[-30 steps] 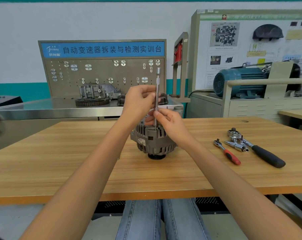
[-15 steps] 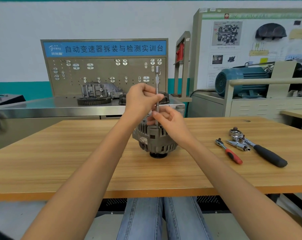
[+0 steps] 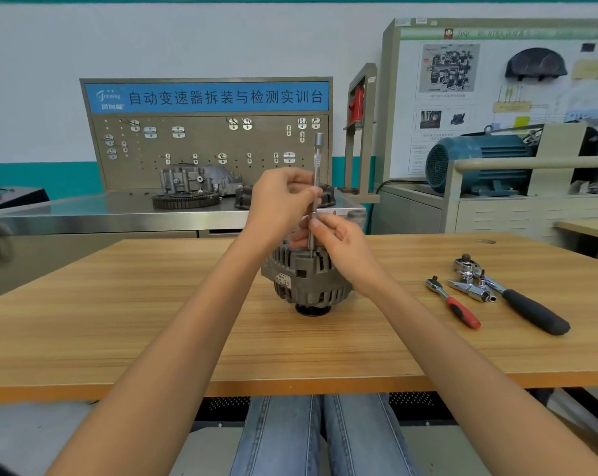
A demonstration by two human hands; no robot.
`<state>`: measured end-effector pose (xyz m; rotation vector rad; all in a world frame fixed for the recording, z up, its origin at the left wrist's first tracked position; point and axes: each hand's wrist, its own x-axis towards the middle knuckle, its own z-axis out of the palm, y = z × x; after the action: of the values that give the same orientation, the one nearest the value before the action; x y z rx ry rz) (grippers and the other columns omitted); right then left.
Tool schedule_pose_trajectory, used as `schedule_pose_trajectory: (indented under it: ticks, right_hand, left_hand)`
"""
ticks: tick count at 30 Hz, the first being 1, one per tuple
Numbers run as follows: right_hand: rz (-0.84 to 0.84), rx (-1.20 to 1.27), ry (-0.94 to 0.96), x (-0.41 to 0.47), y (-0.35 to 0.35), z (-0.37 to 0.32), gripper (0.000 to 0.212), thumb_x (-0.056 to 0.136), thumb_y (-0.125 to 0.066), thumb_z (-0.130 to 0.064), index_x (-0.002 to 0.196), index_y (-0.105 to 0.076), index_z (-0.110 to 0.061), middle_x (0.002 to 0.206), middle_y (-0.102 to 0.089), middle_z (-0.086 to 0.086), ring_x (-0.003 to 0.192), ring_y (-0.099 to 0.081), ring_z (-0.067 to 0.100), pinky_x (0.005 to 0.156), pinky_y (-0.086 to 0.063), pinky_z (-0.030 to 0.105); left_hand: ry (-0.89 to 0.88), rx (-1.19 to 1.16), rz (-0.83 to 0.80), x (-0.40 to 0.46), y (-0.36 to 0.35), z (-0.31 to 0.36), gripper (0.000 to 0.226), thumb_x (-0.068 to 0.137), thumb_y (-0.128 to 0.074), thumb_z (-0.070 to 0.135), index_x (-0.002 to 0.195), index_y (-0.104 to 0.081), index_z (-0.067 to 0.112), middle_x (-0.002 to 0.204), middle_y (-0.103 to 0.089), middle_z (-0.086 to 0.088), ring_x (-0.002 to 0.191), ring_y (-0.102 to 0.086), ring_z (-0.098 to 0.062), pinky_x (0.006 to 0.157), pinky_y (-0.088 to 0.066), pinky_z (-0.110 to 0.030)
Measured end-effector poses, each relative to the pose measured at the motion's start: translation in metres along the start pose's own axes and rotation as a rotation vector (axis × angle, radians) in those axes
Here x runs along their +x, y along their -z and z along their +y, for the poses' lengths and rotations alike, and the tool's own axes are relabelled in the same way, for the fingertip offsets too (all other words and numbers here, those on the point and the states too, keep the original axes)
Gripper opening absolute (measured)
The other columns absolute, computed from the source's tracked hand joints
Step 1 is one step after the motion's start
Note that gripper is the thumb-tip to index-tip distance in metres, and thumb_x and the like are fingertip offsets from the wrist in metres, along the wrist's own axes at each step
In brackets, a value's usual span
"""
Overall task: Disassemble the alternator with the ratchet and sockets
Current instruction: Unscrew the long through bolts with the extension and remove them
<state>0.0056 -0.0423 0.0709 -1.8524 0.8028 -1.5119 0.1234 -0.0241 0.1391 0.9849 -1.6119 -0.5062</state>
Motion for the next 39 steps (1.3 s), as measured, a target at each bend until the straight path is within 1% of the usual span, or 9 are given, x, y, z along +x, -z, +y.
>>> schedule_pose_trajectory:
  ticks: [7, 12, 17, 21, 25, 29, 33, 36, 39]
  right_hand:
    - [0.019, 0.024, -0.023, -0.0007, -0.0022, 0.0006, 0.013, 0.095, -0.053, -0.022, 0.106, -0.060, -0.019, 0.090, -0.073, -0.001, 0.088, -0.070, 0.010, 0.081, -0.055, 0.022]
    - [0.026, 0.003, -0.001, 0.0004, -0.0021, 0.0025, 0.011, 0.097, -0.050, -0.016, 0.101, -0.060, -0.013, 0.087, -0.073, 0.002, 0.086, -0.070, 0.011, 0.081, -0.054, 0.022]
    - [0.004, -0.014, 0.011, 0.0003, -0.0017, 0.0012, 0.017, 0.099, -0.044, -0.014, 0.098, -0.061, -0.014, 0.088, -0.070, 0.001, 0.083, -0.070, 0.010, 0.080, -0.054, 0.022]
    - [0.000, -0.018, -0.003, 0.0007, -0.0014, 0.0011, 0.018, 0.100, -0.043, -0.015, 0.101, -0.061, -0.016, 0.091, -0.071, 0.003, 0.087, -0.070, 0.013, 0.086, -0.055, 0.030]
    - [0.018, 0.030, -0.013, -0.0004, -0.0021, 0.0021, 0.011, 0.097, -0.050, -0.019, 0.102, -0.059, -0.023, 0.087, -0.073, -0.003, 0.087, -0.070, 0.009, 0.081, -0.055, 0.022]
    - [0.055, 0.029, -0.001, 0.0006, -0.0029, 0.0025, 0.003, 0.094, -0.056, -0.014, 0.095, -0.059, -0.014, 0.081, -0.073, -0.002, 0.081, -0.071, 0.010, 0.074, -0.054, 0.018]
    - [0.031, -0.005, 0.006, 0.0006, -0.0016, 0.0026, 0.009, 0.096, -0.052, -0.014, 0.096, -0.060, -0.012, 0.083, -0.072, -0.001, 0.083, -0.071, 0.010, 0.080, -0.054, 0.022]
    - [0.014, -0.003, 0.019, 0.0004, -0.0010, 0.0017, 0.014, 0.097, -0.049, -0.014, 0.096, -0.062, -0.012, 0.086, -0.071, 0.000, 0.083, -0.070, 0.011, 0.079, -0.054, 0.020]
    - [0.014, 0.004, 0.009, 0.0004, -0.0019, 0.0008, 0.017, 0.098, -0.046, -0.014, 0.095, -0.063, -0.016, 0.086, -0.071, -0.001, 0.083, -0.070, 0.010, 0.078, -0.054, 0.020]
  left_hand:
    - [-0.052, 0.041, 0.083, 0.0006, -0.0006, -0.0034, 0.014, 0.082, -0.074, 0.013, 0.088, -0.062, 0.014, 0.073, -0.065, 0.000, 0.076, -0.067, -0.020, 0.080, -0.058, -0.040]
    - [-0.089, 0.049, 0.086, -0.0001, -0.0027, -0.0077, 0.016, 0.084, -0.072, 0.020, 0.093, -0.059, 0.019, 0.077, -0.059, 0.009, 0.073, -0.057, -0.002, 0.070, -0.049, -0.016]
    - [-0.032, -0.028, -0.014, -0.0025, -0.0003, -0.0035, 0.028, 0.094, -0.057, 0.009, 0.121, -0.062, 0.006, 0.108, -0.069, -0.007, 0.103, -0.065, -0.018, 0.097, -0.050, -0.040]
    - [-0.001, -0.049, -0.028, -0.0018, -0.0013, -0.0031, 0.023, 0.093, -0.057, 0.005, 0.115, -0.064, 0.006, 0.099, -0.072, -0.006, 0.098, -0.068, -0.020, 0.092, -0.053, -0.044]
    - [0.001, -0.042, 0.014, 0.0000, -0.0012, -0.0049, 0.010, 0.087, -0.068, 0.009, 0.097, -0.065, 0.011, 0.082, -0.070, -0.004, 0.087, -0.070, -0.028, 0.085, -0.056, -0.045]
    - [-0.030, -0.027, 0.062, 0.0017, -0.0035, -0.0093, 0.023, 0.081, -0.076, 0.015, 0.080, -0.054, 0.020, 0.073, -0.060, 0.003, 0.075, -0.062, -0.015, 0.080, -0.056, -0.036]
    - [-0.061, -0.008, 0.019, 0.0026, -0.0036, -0.0090, 0.016, 0.086, -0.071, 0.020, 0.093, -0.057, 0.018, 0.083, -0.061, 0.005, 0.079, -0.059, -0.006, 0.076, -0.051, -0.021]
    - [-0.027, -0.066, -0.047, 0.0019, -0.0027, -0.0071, 0.025, 0.092, -0.062, 0.014, 0.116, -0.061, 0.008, 0.102, -0.069, -0.004, 0.097, -0.066, -0.013, 0.090, -0.054, -0.030]
    - [-0.024, -0.086, -0.092, 0.0025, -0.0014, -0.0048, 0.021, 0.092, -0.058, 0.006, 0.112, -0.065, 0.007, 0.095, -0.072, -0.002, 0.084, -0.069, -0.002, 0.077, -0.056, -0.020]
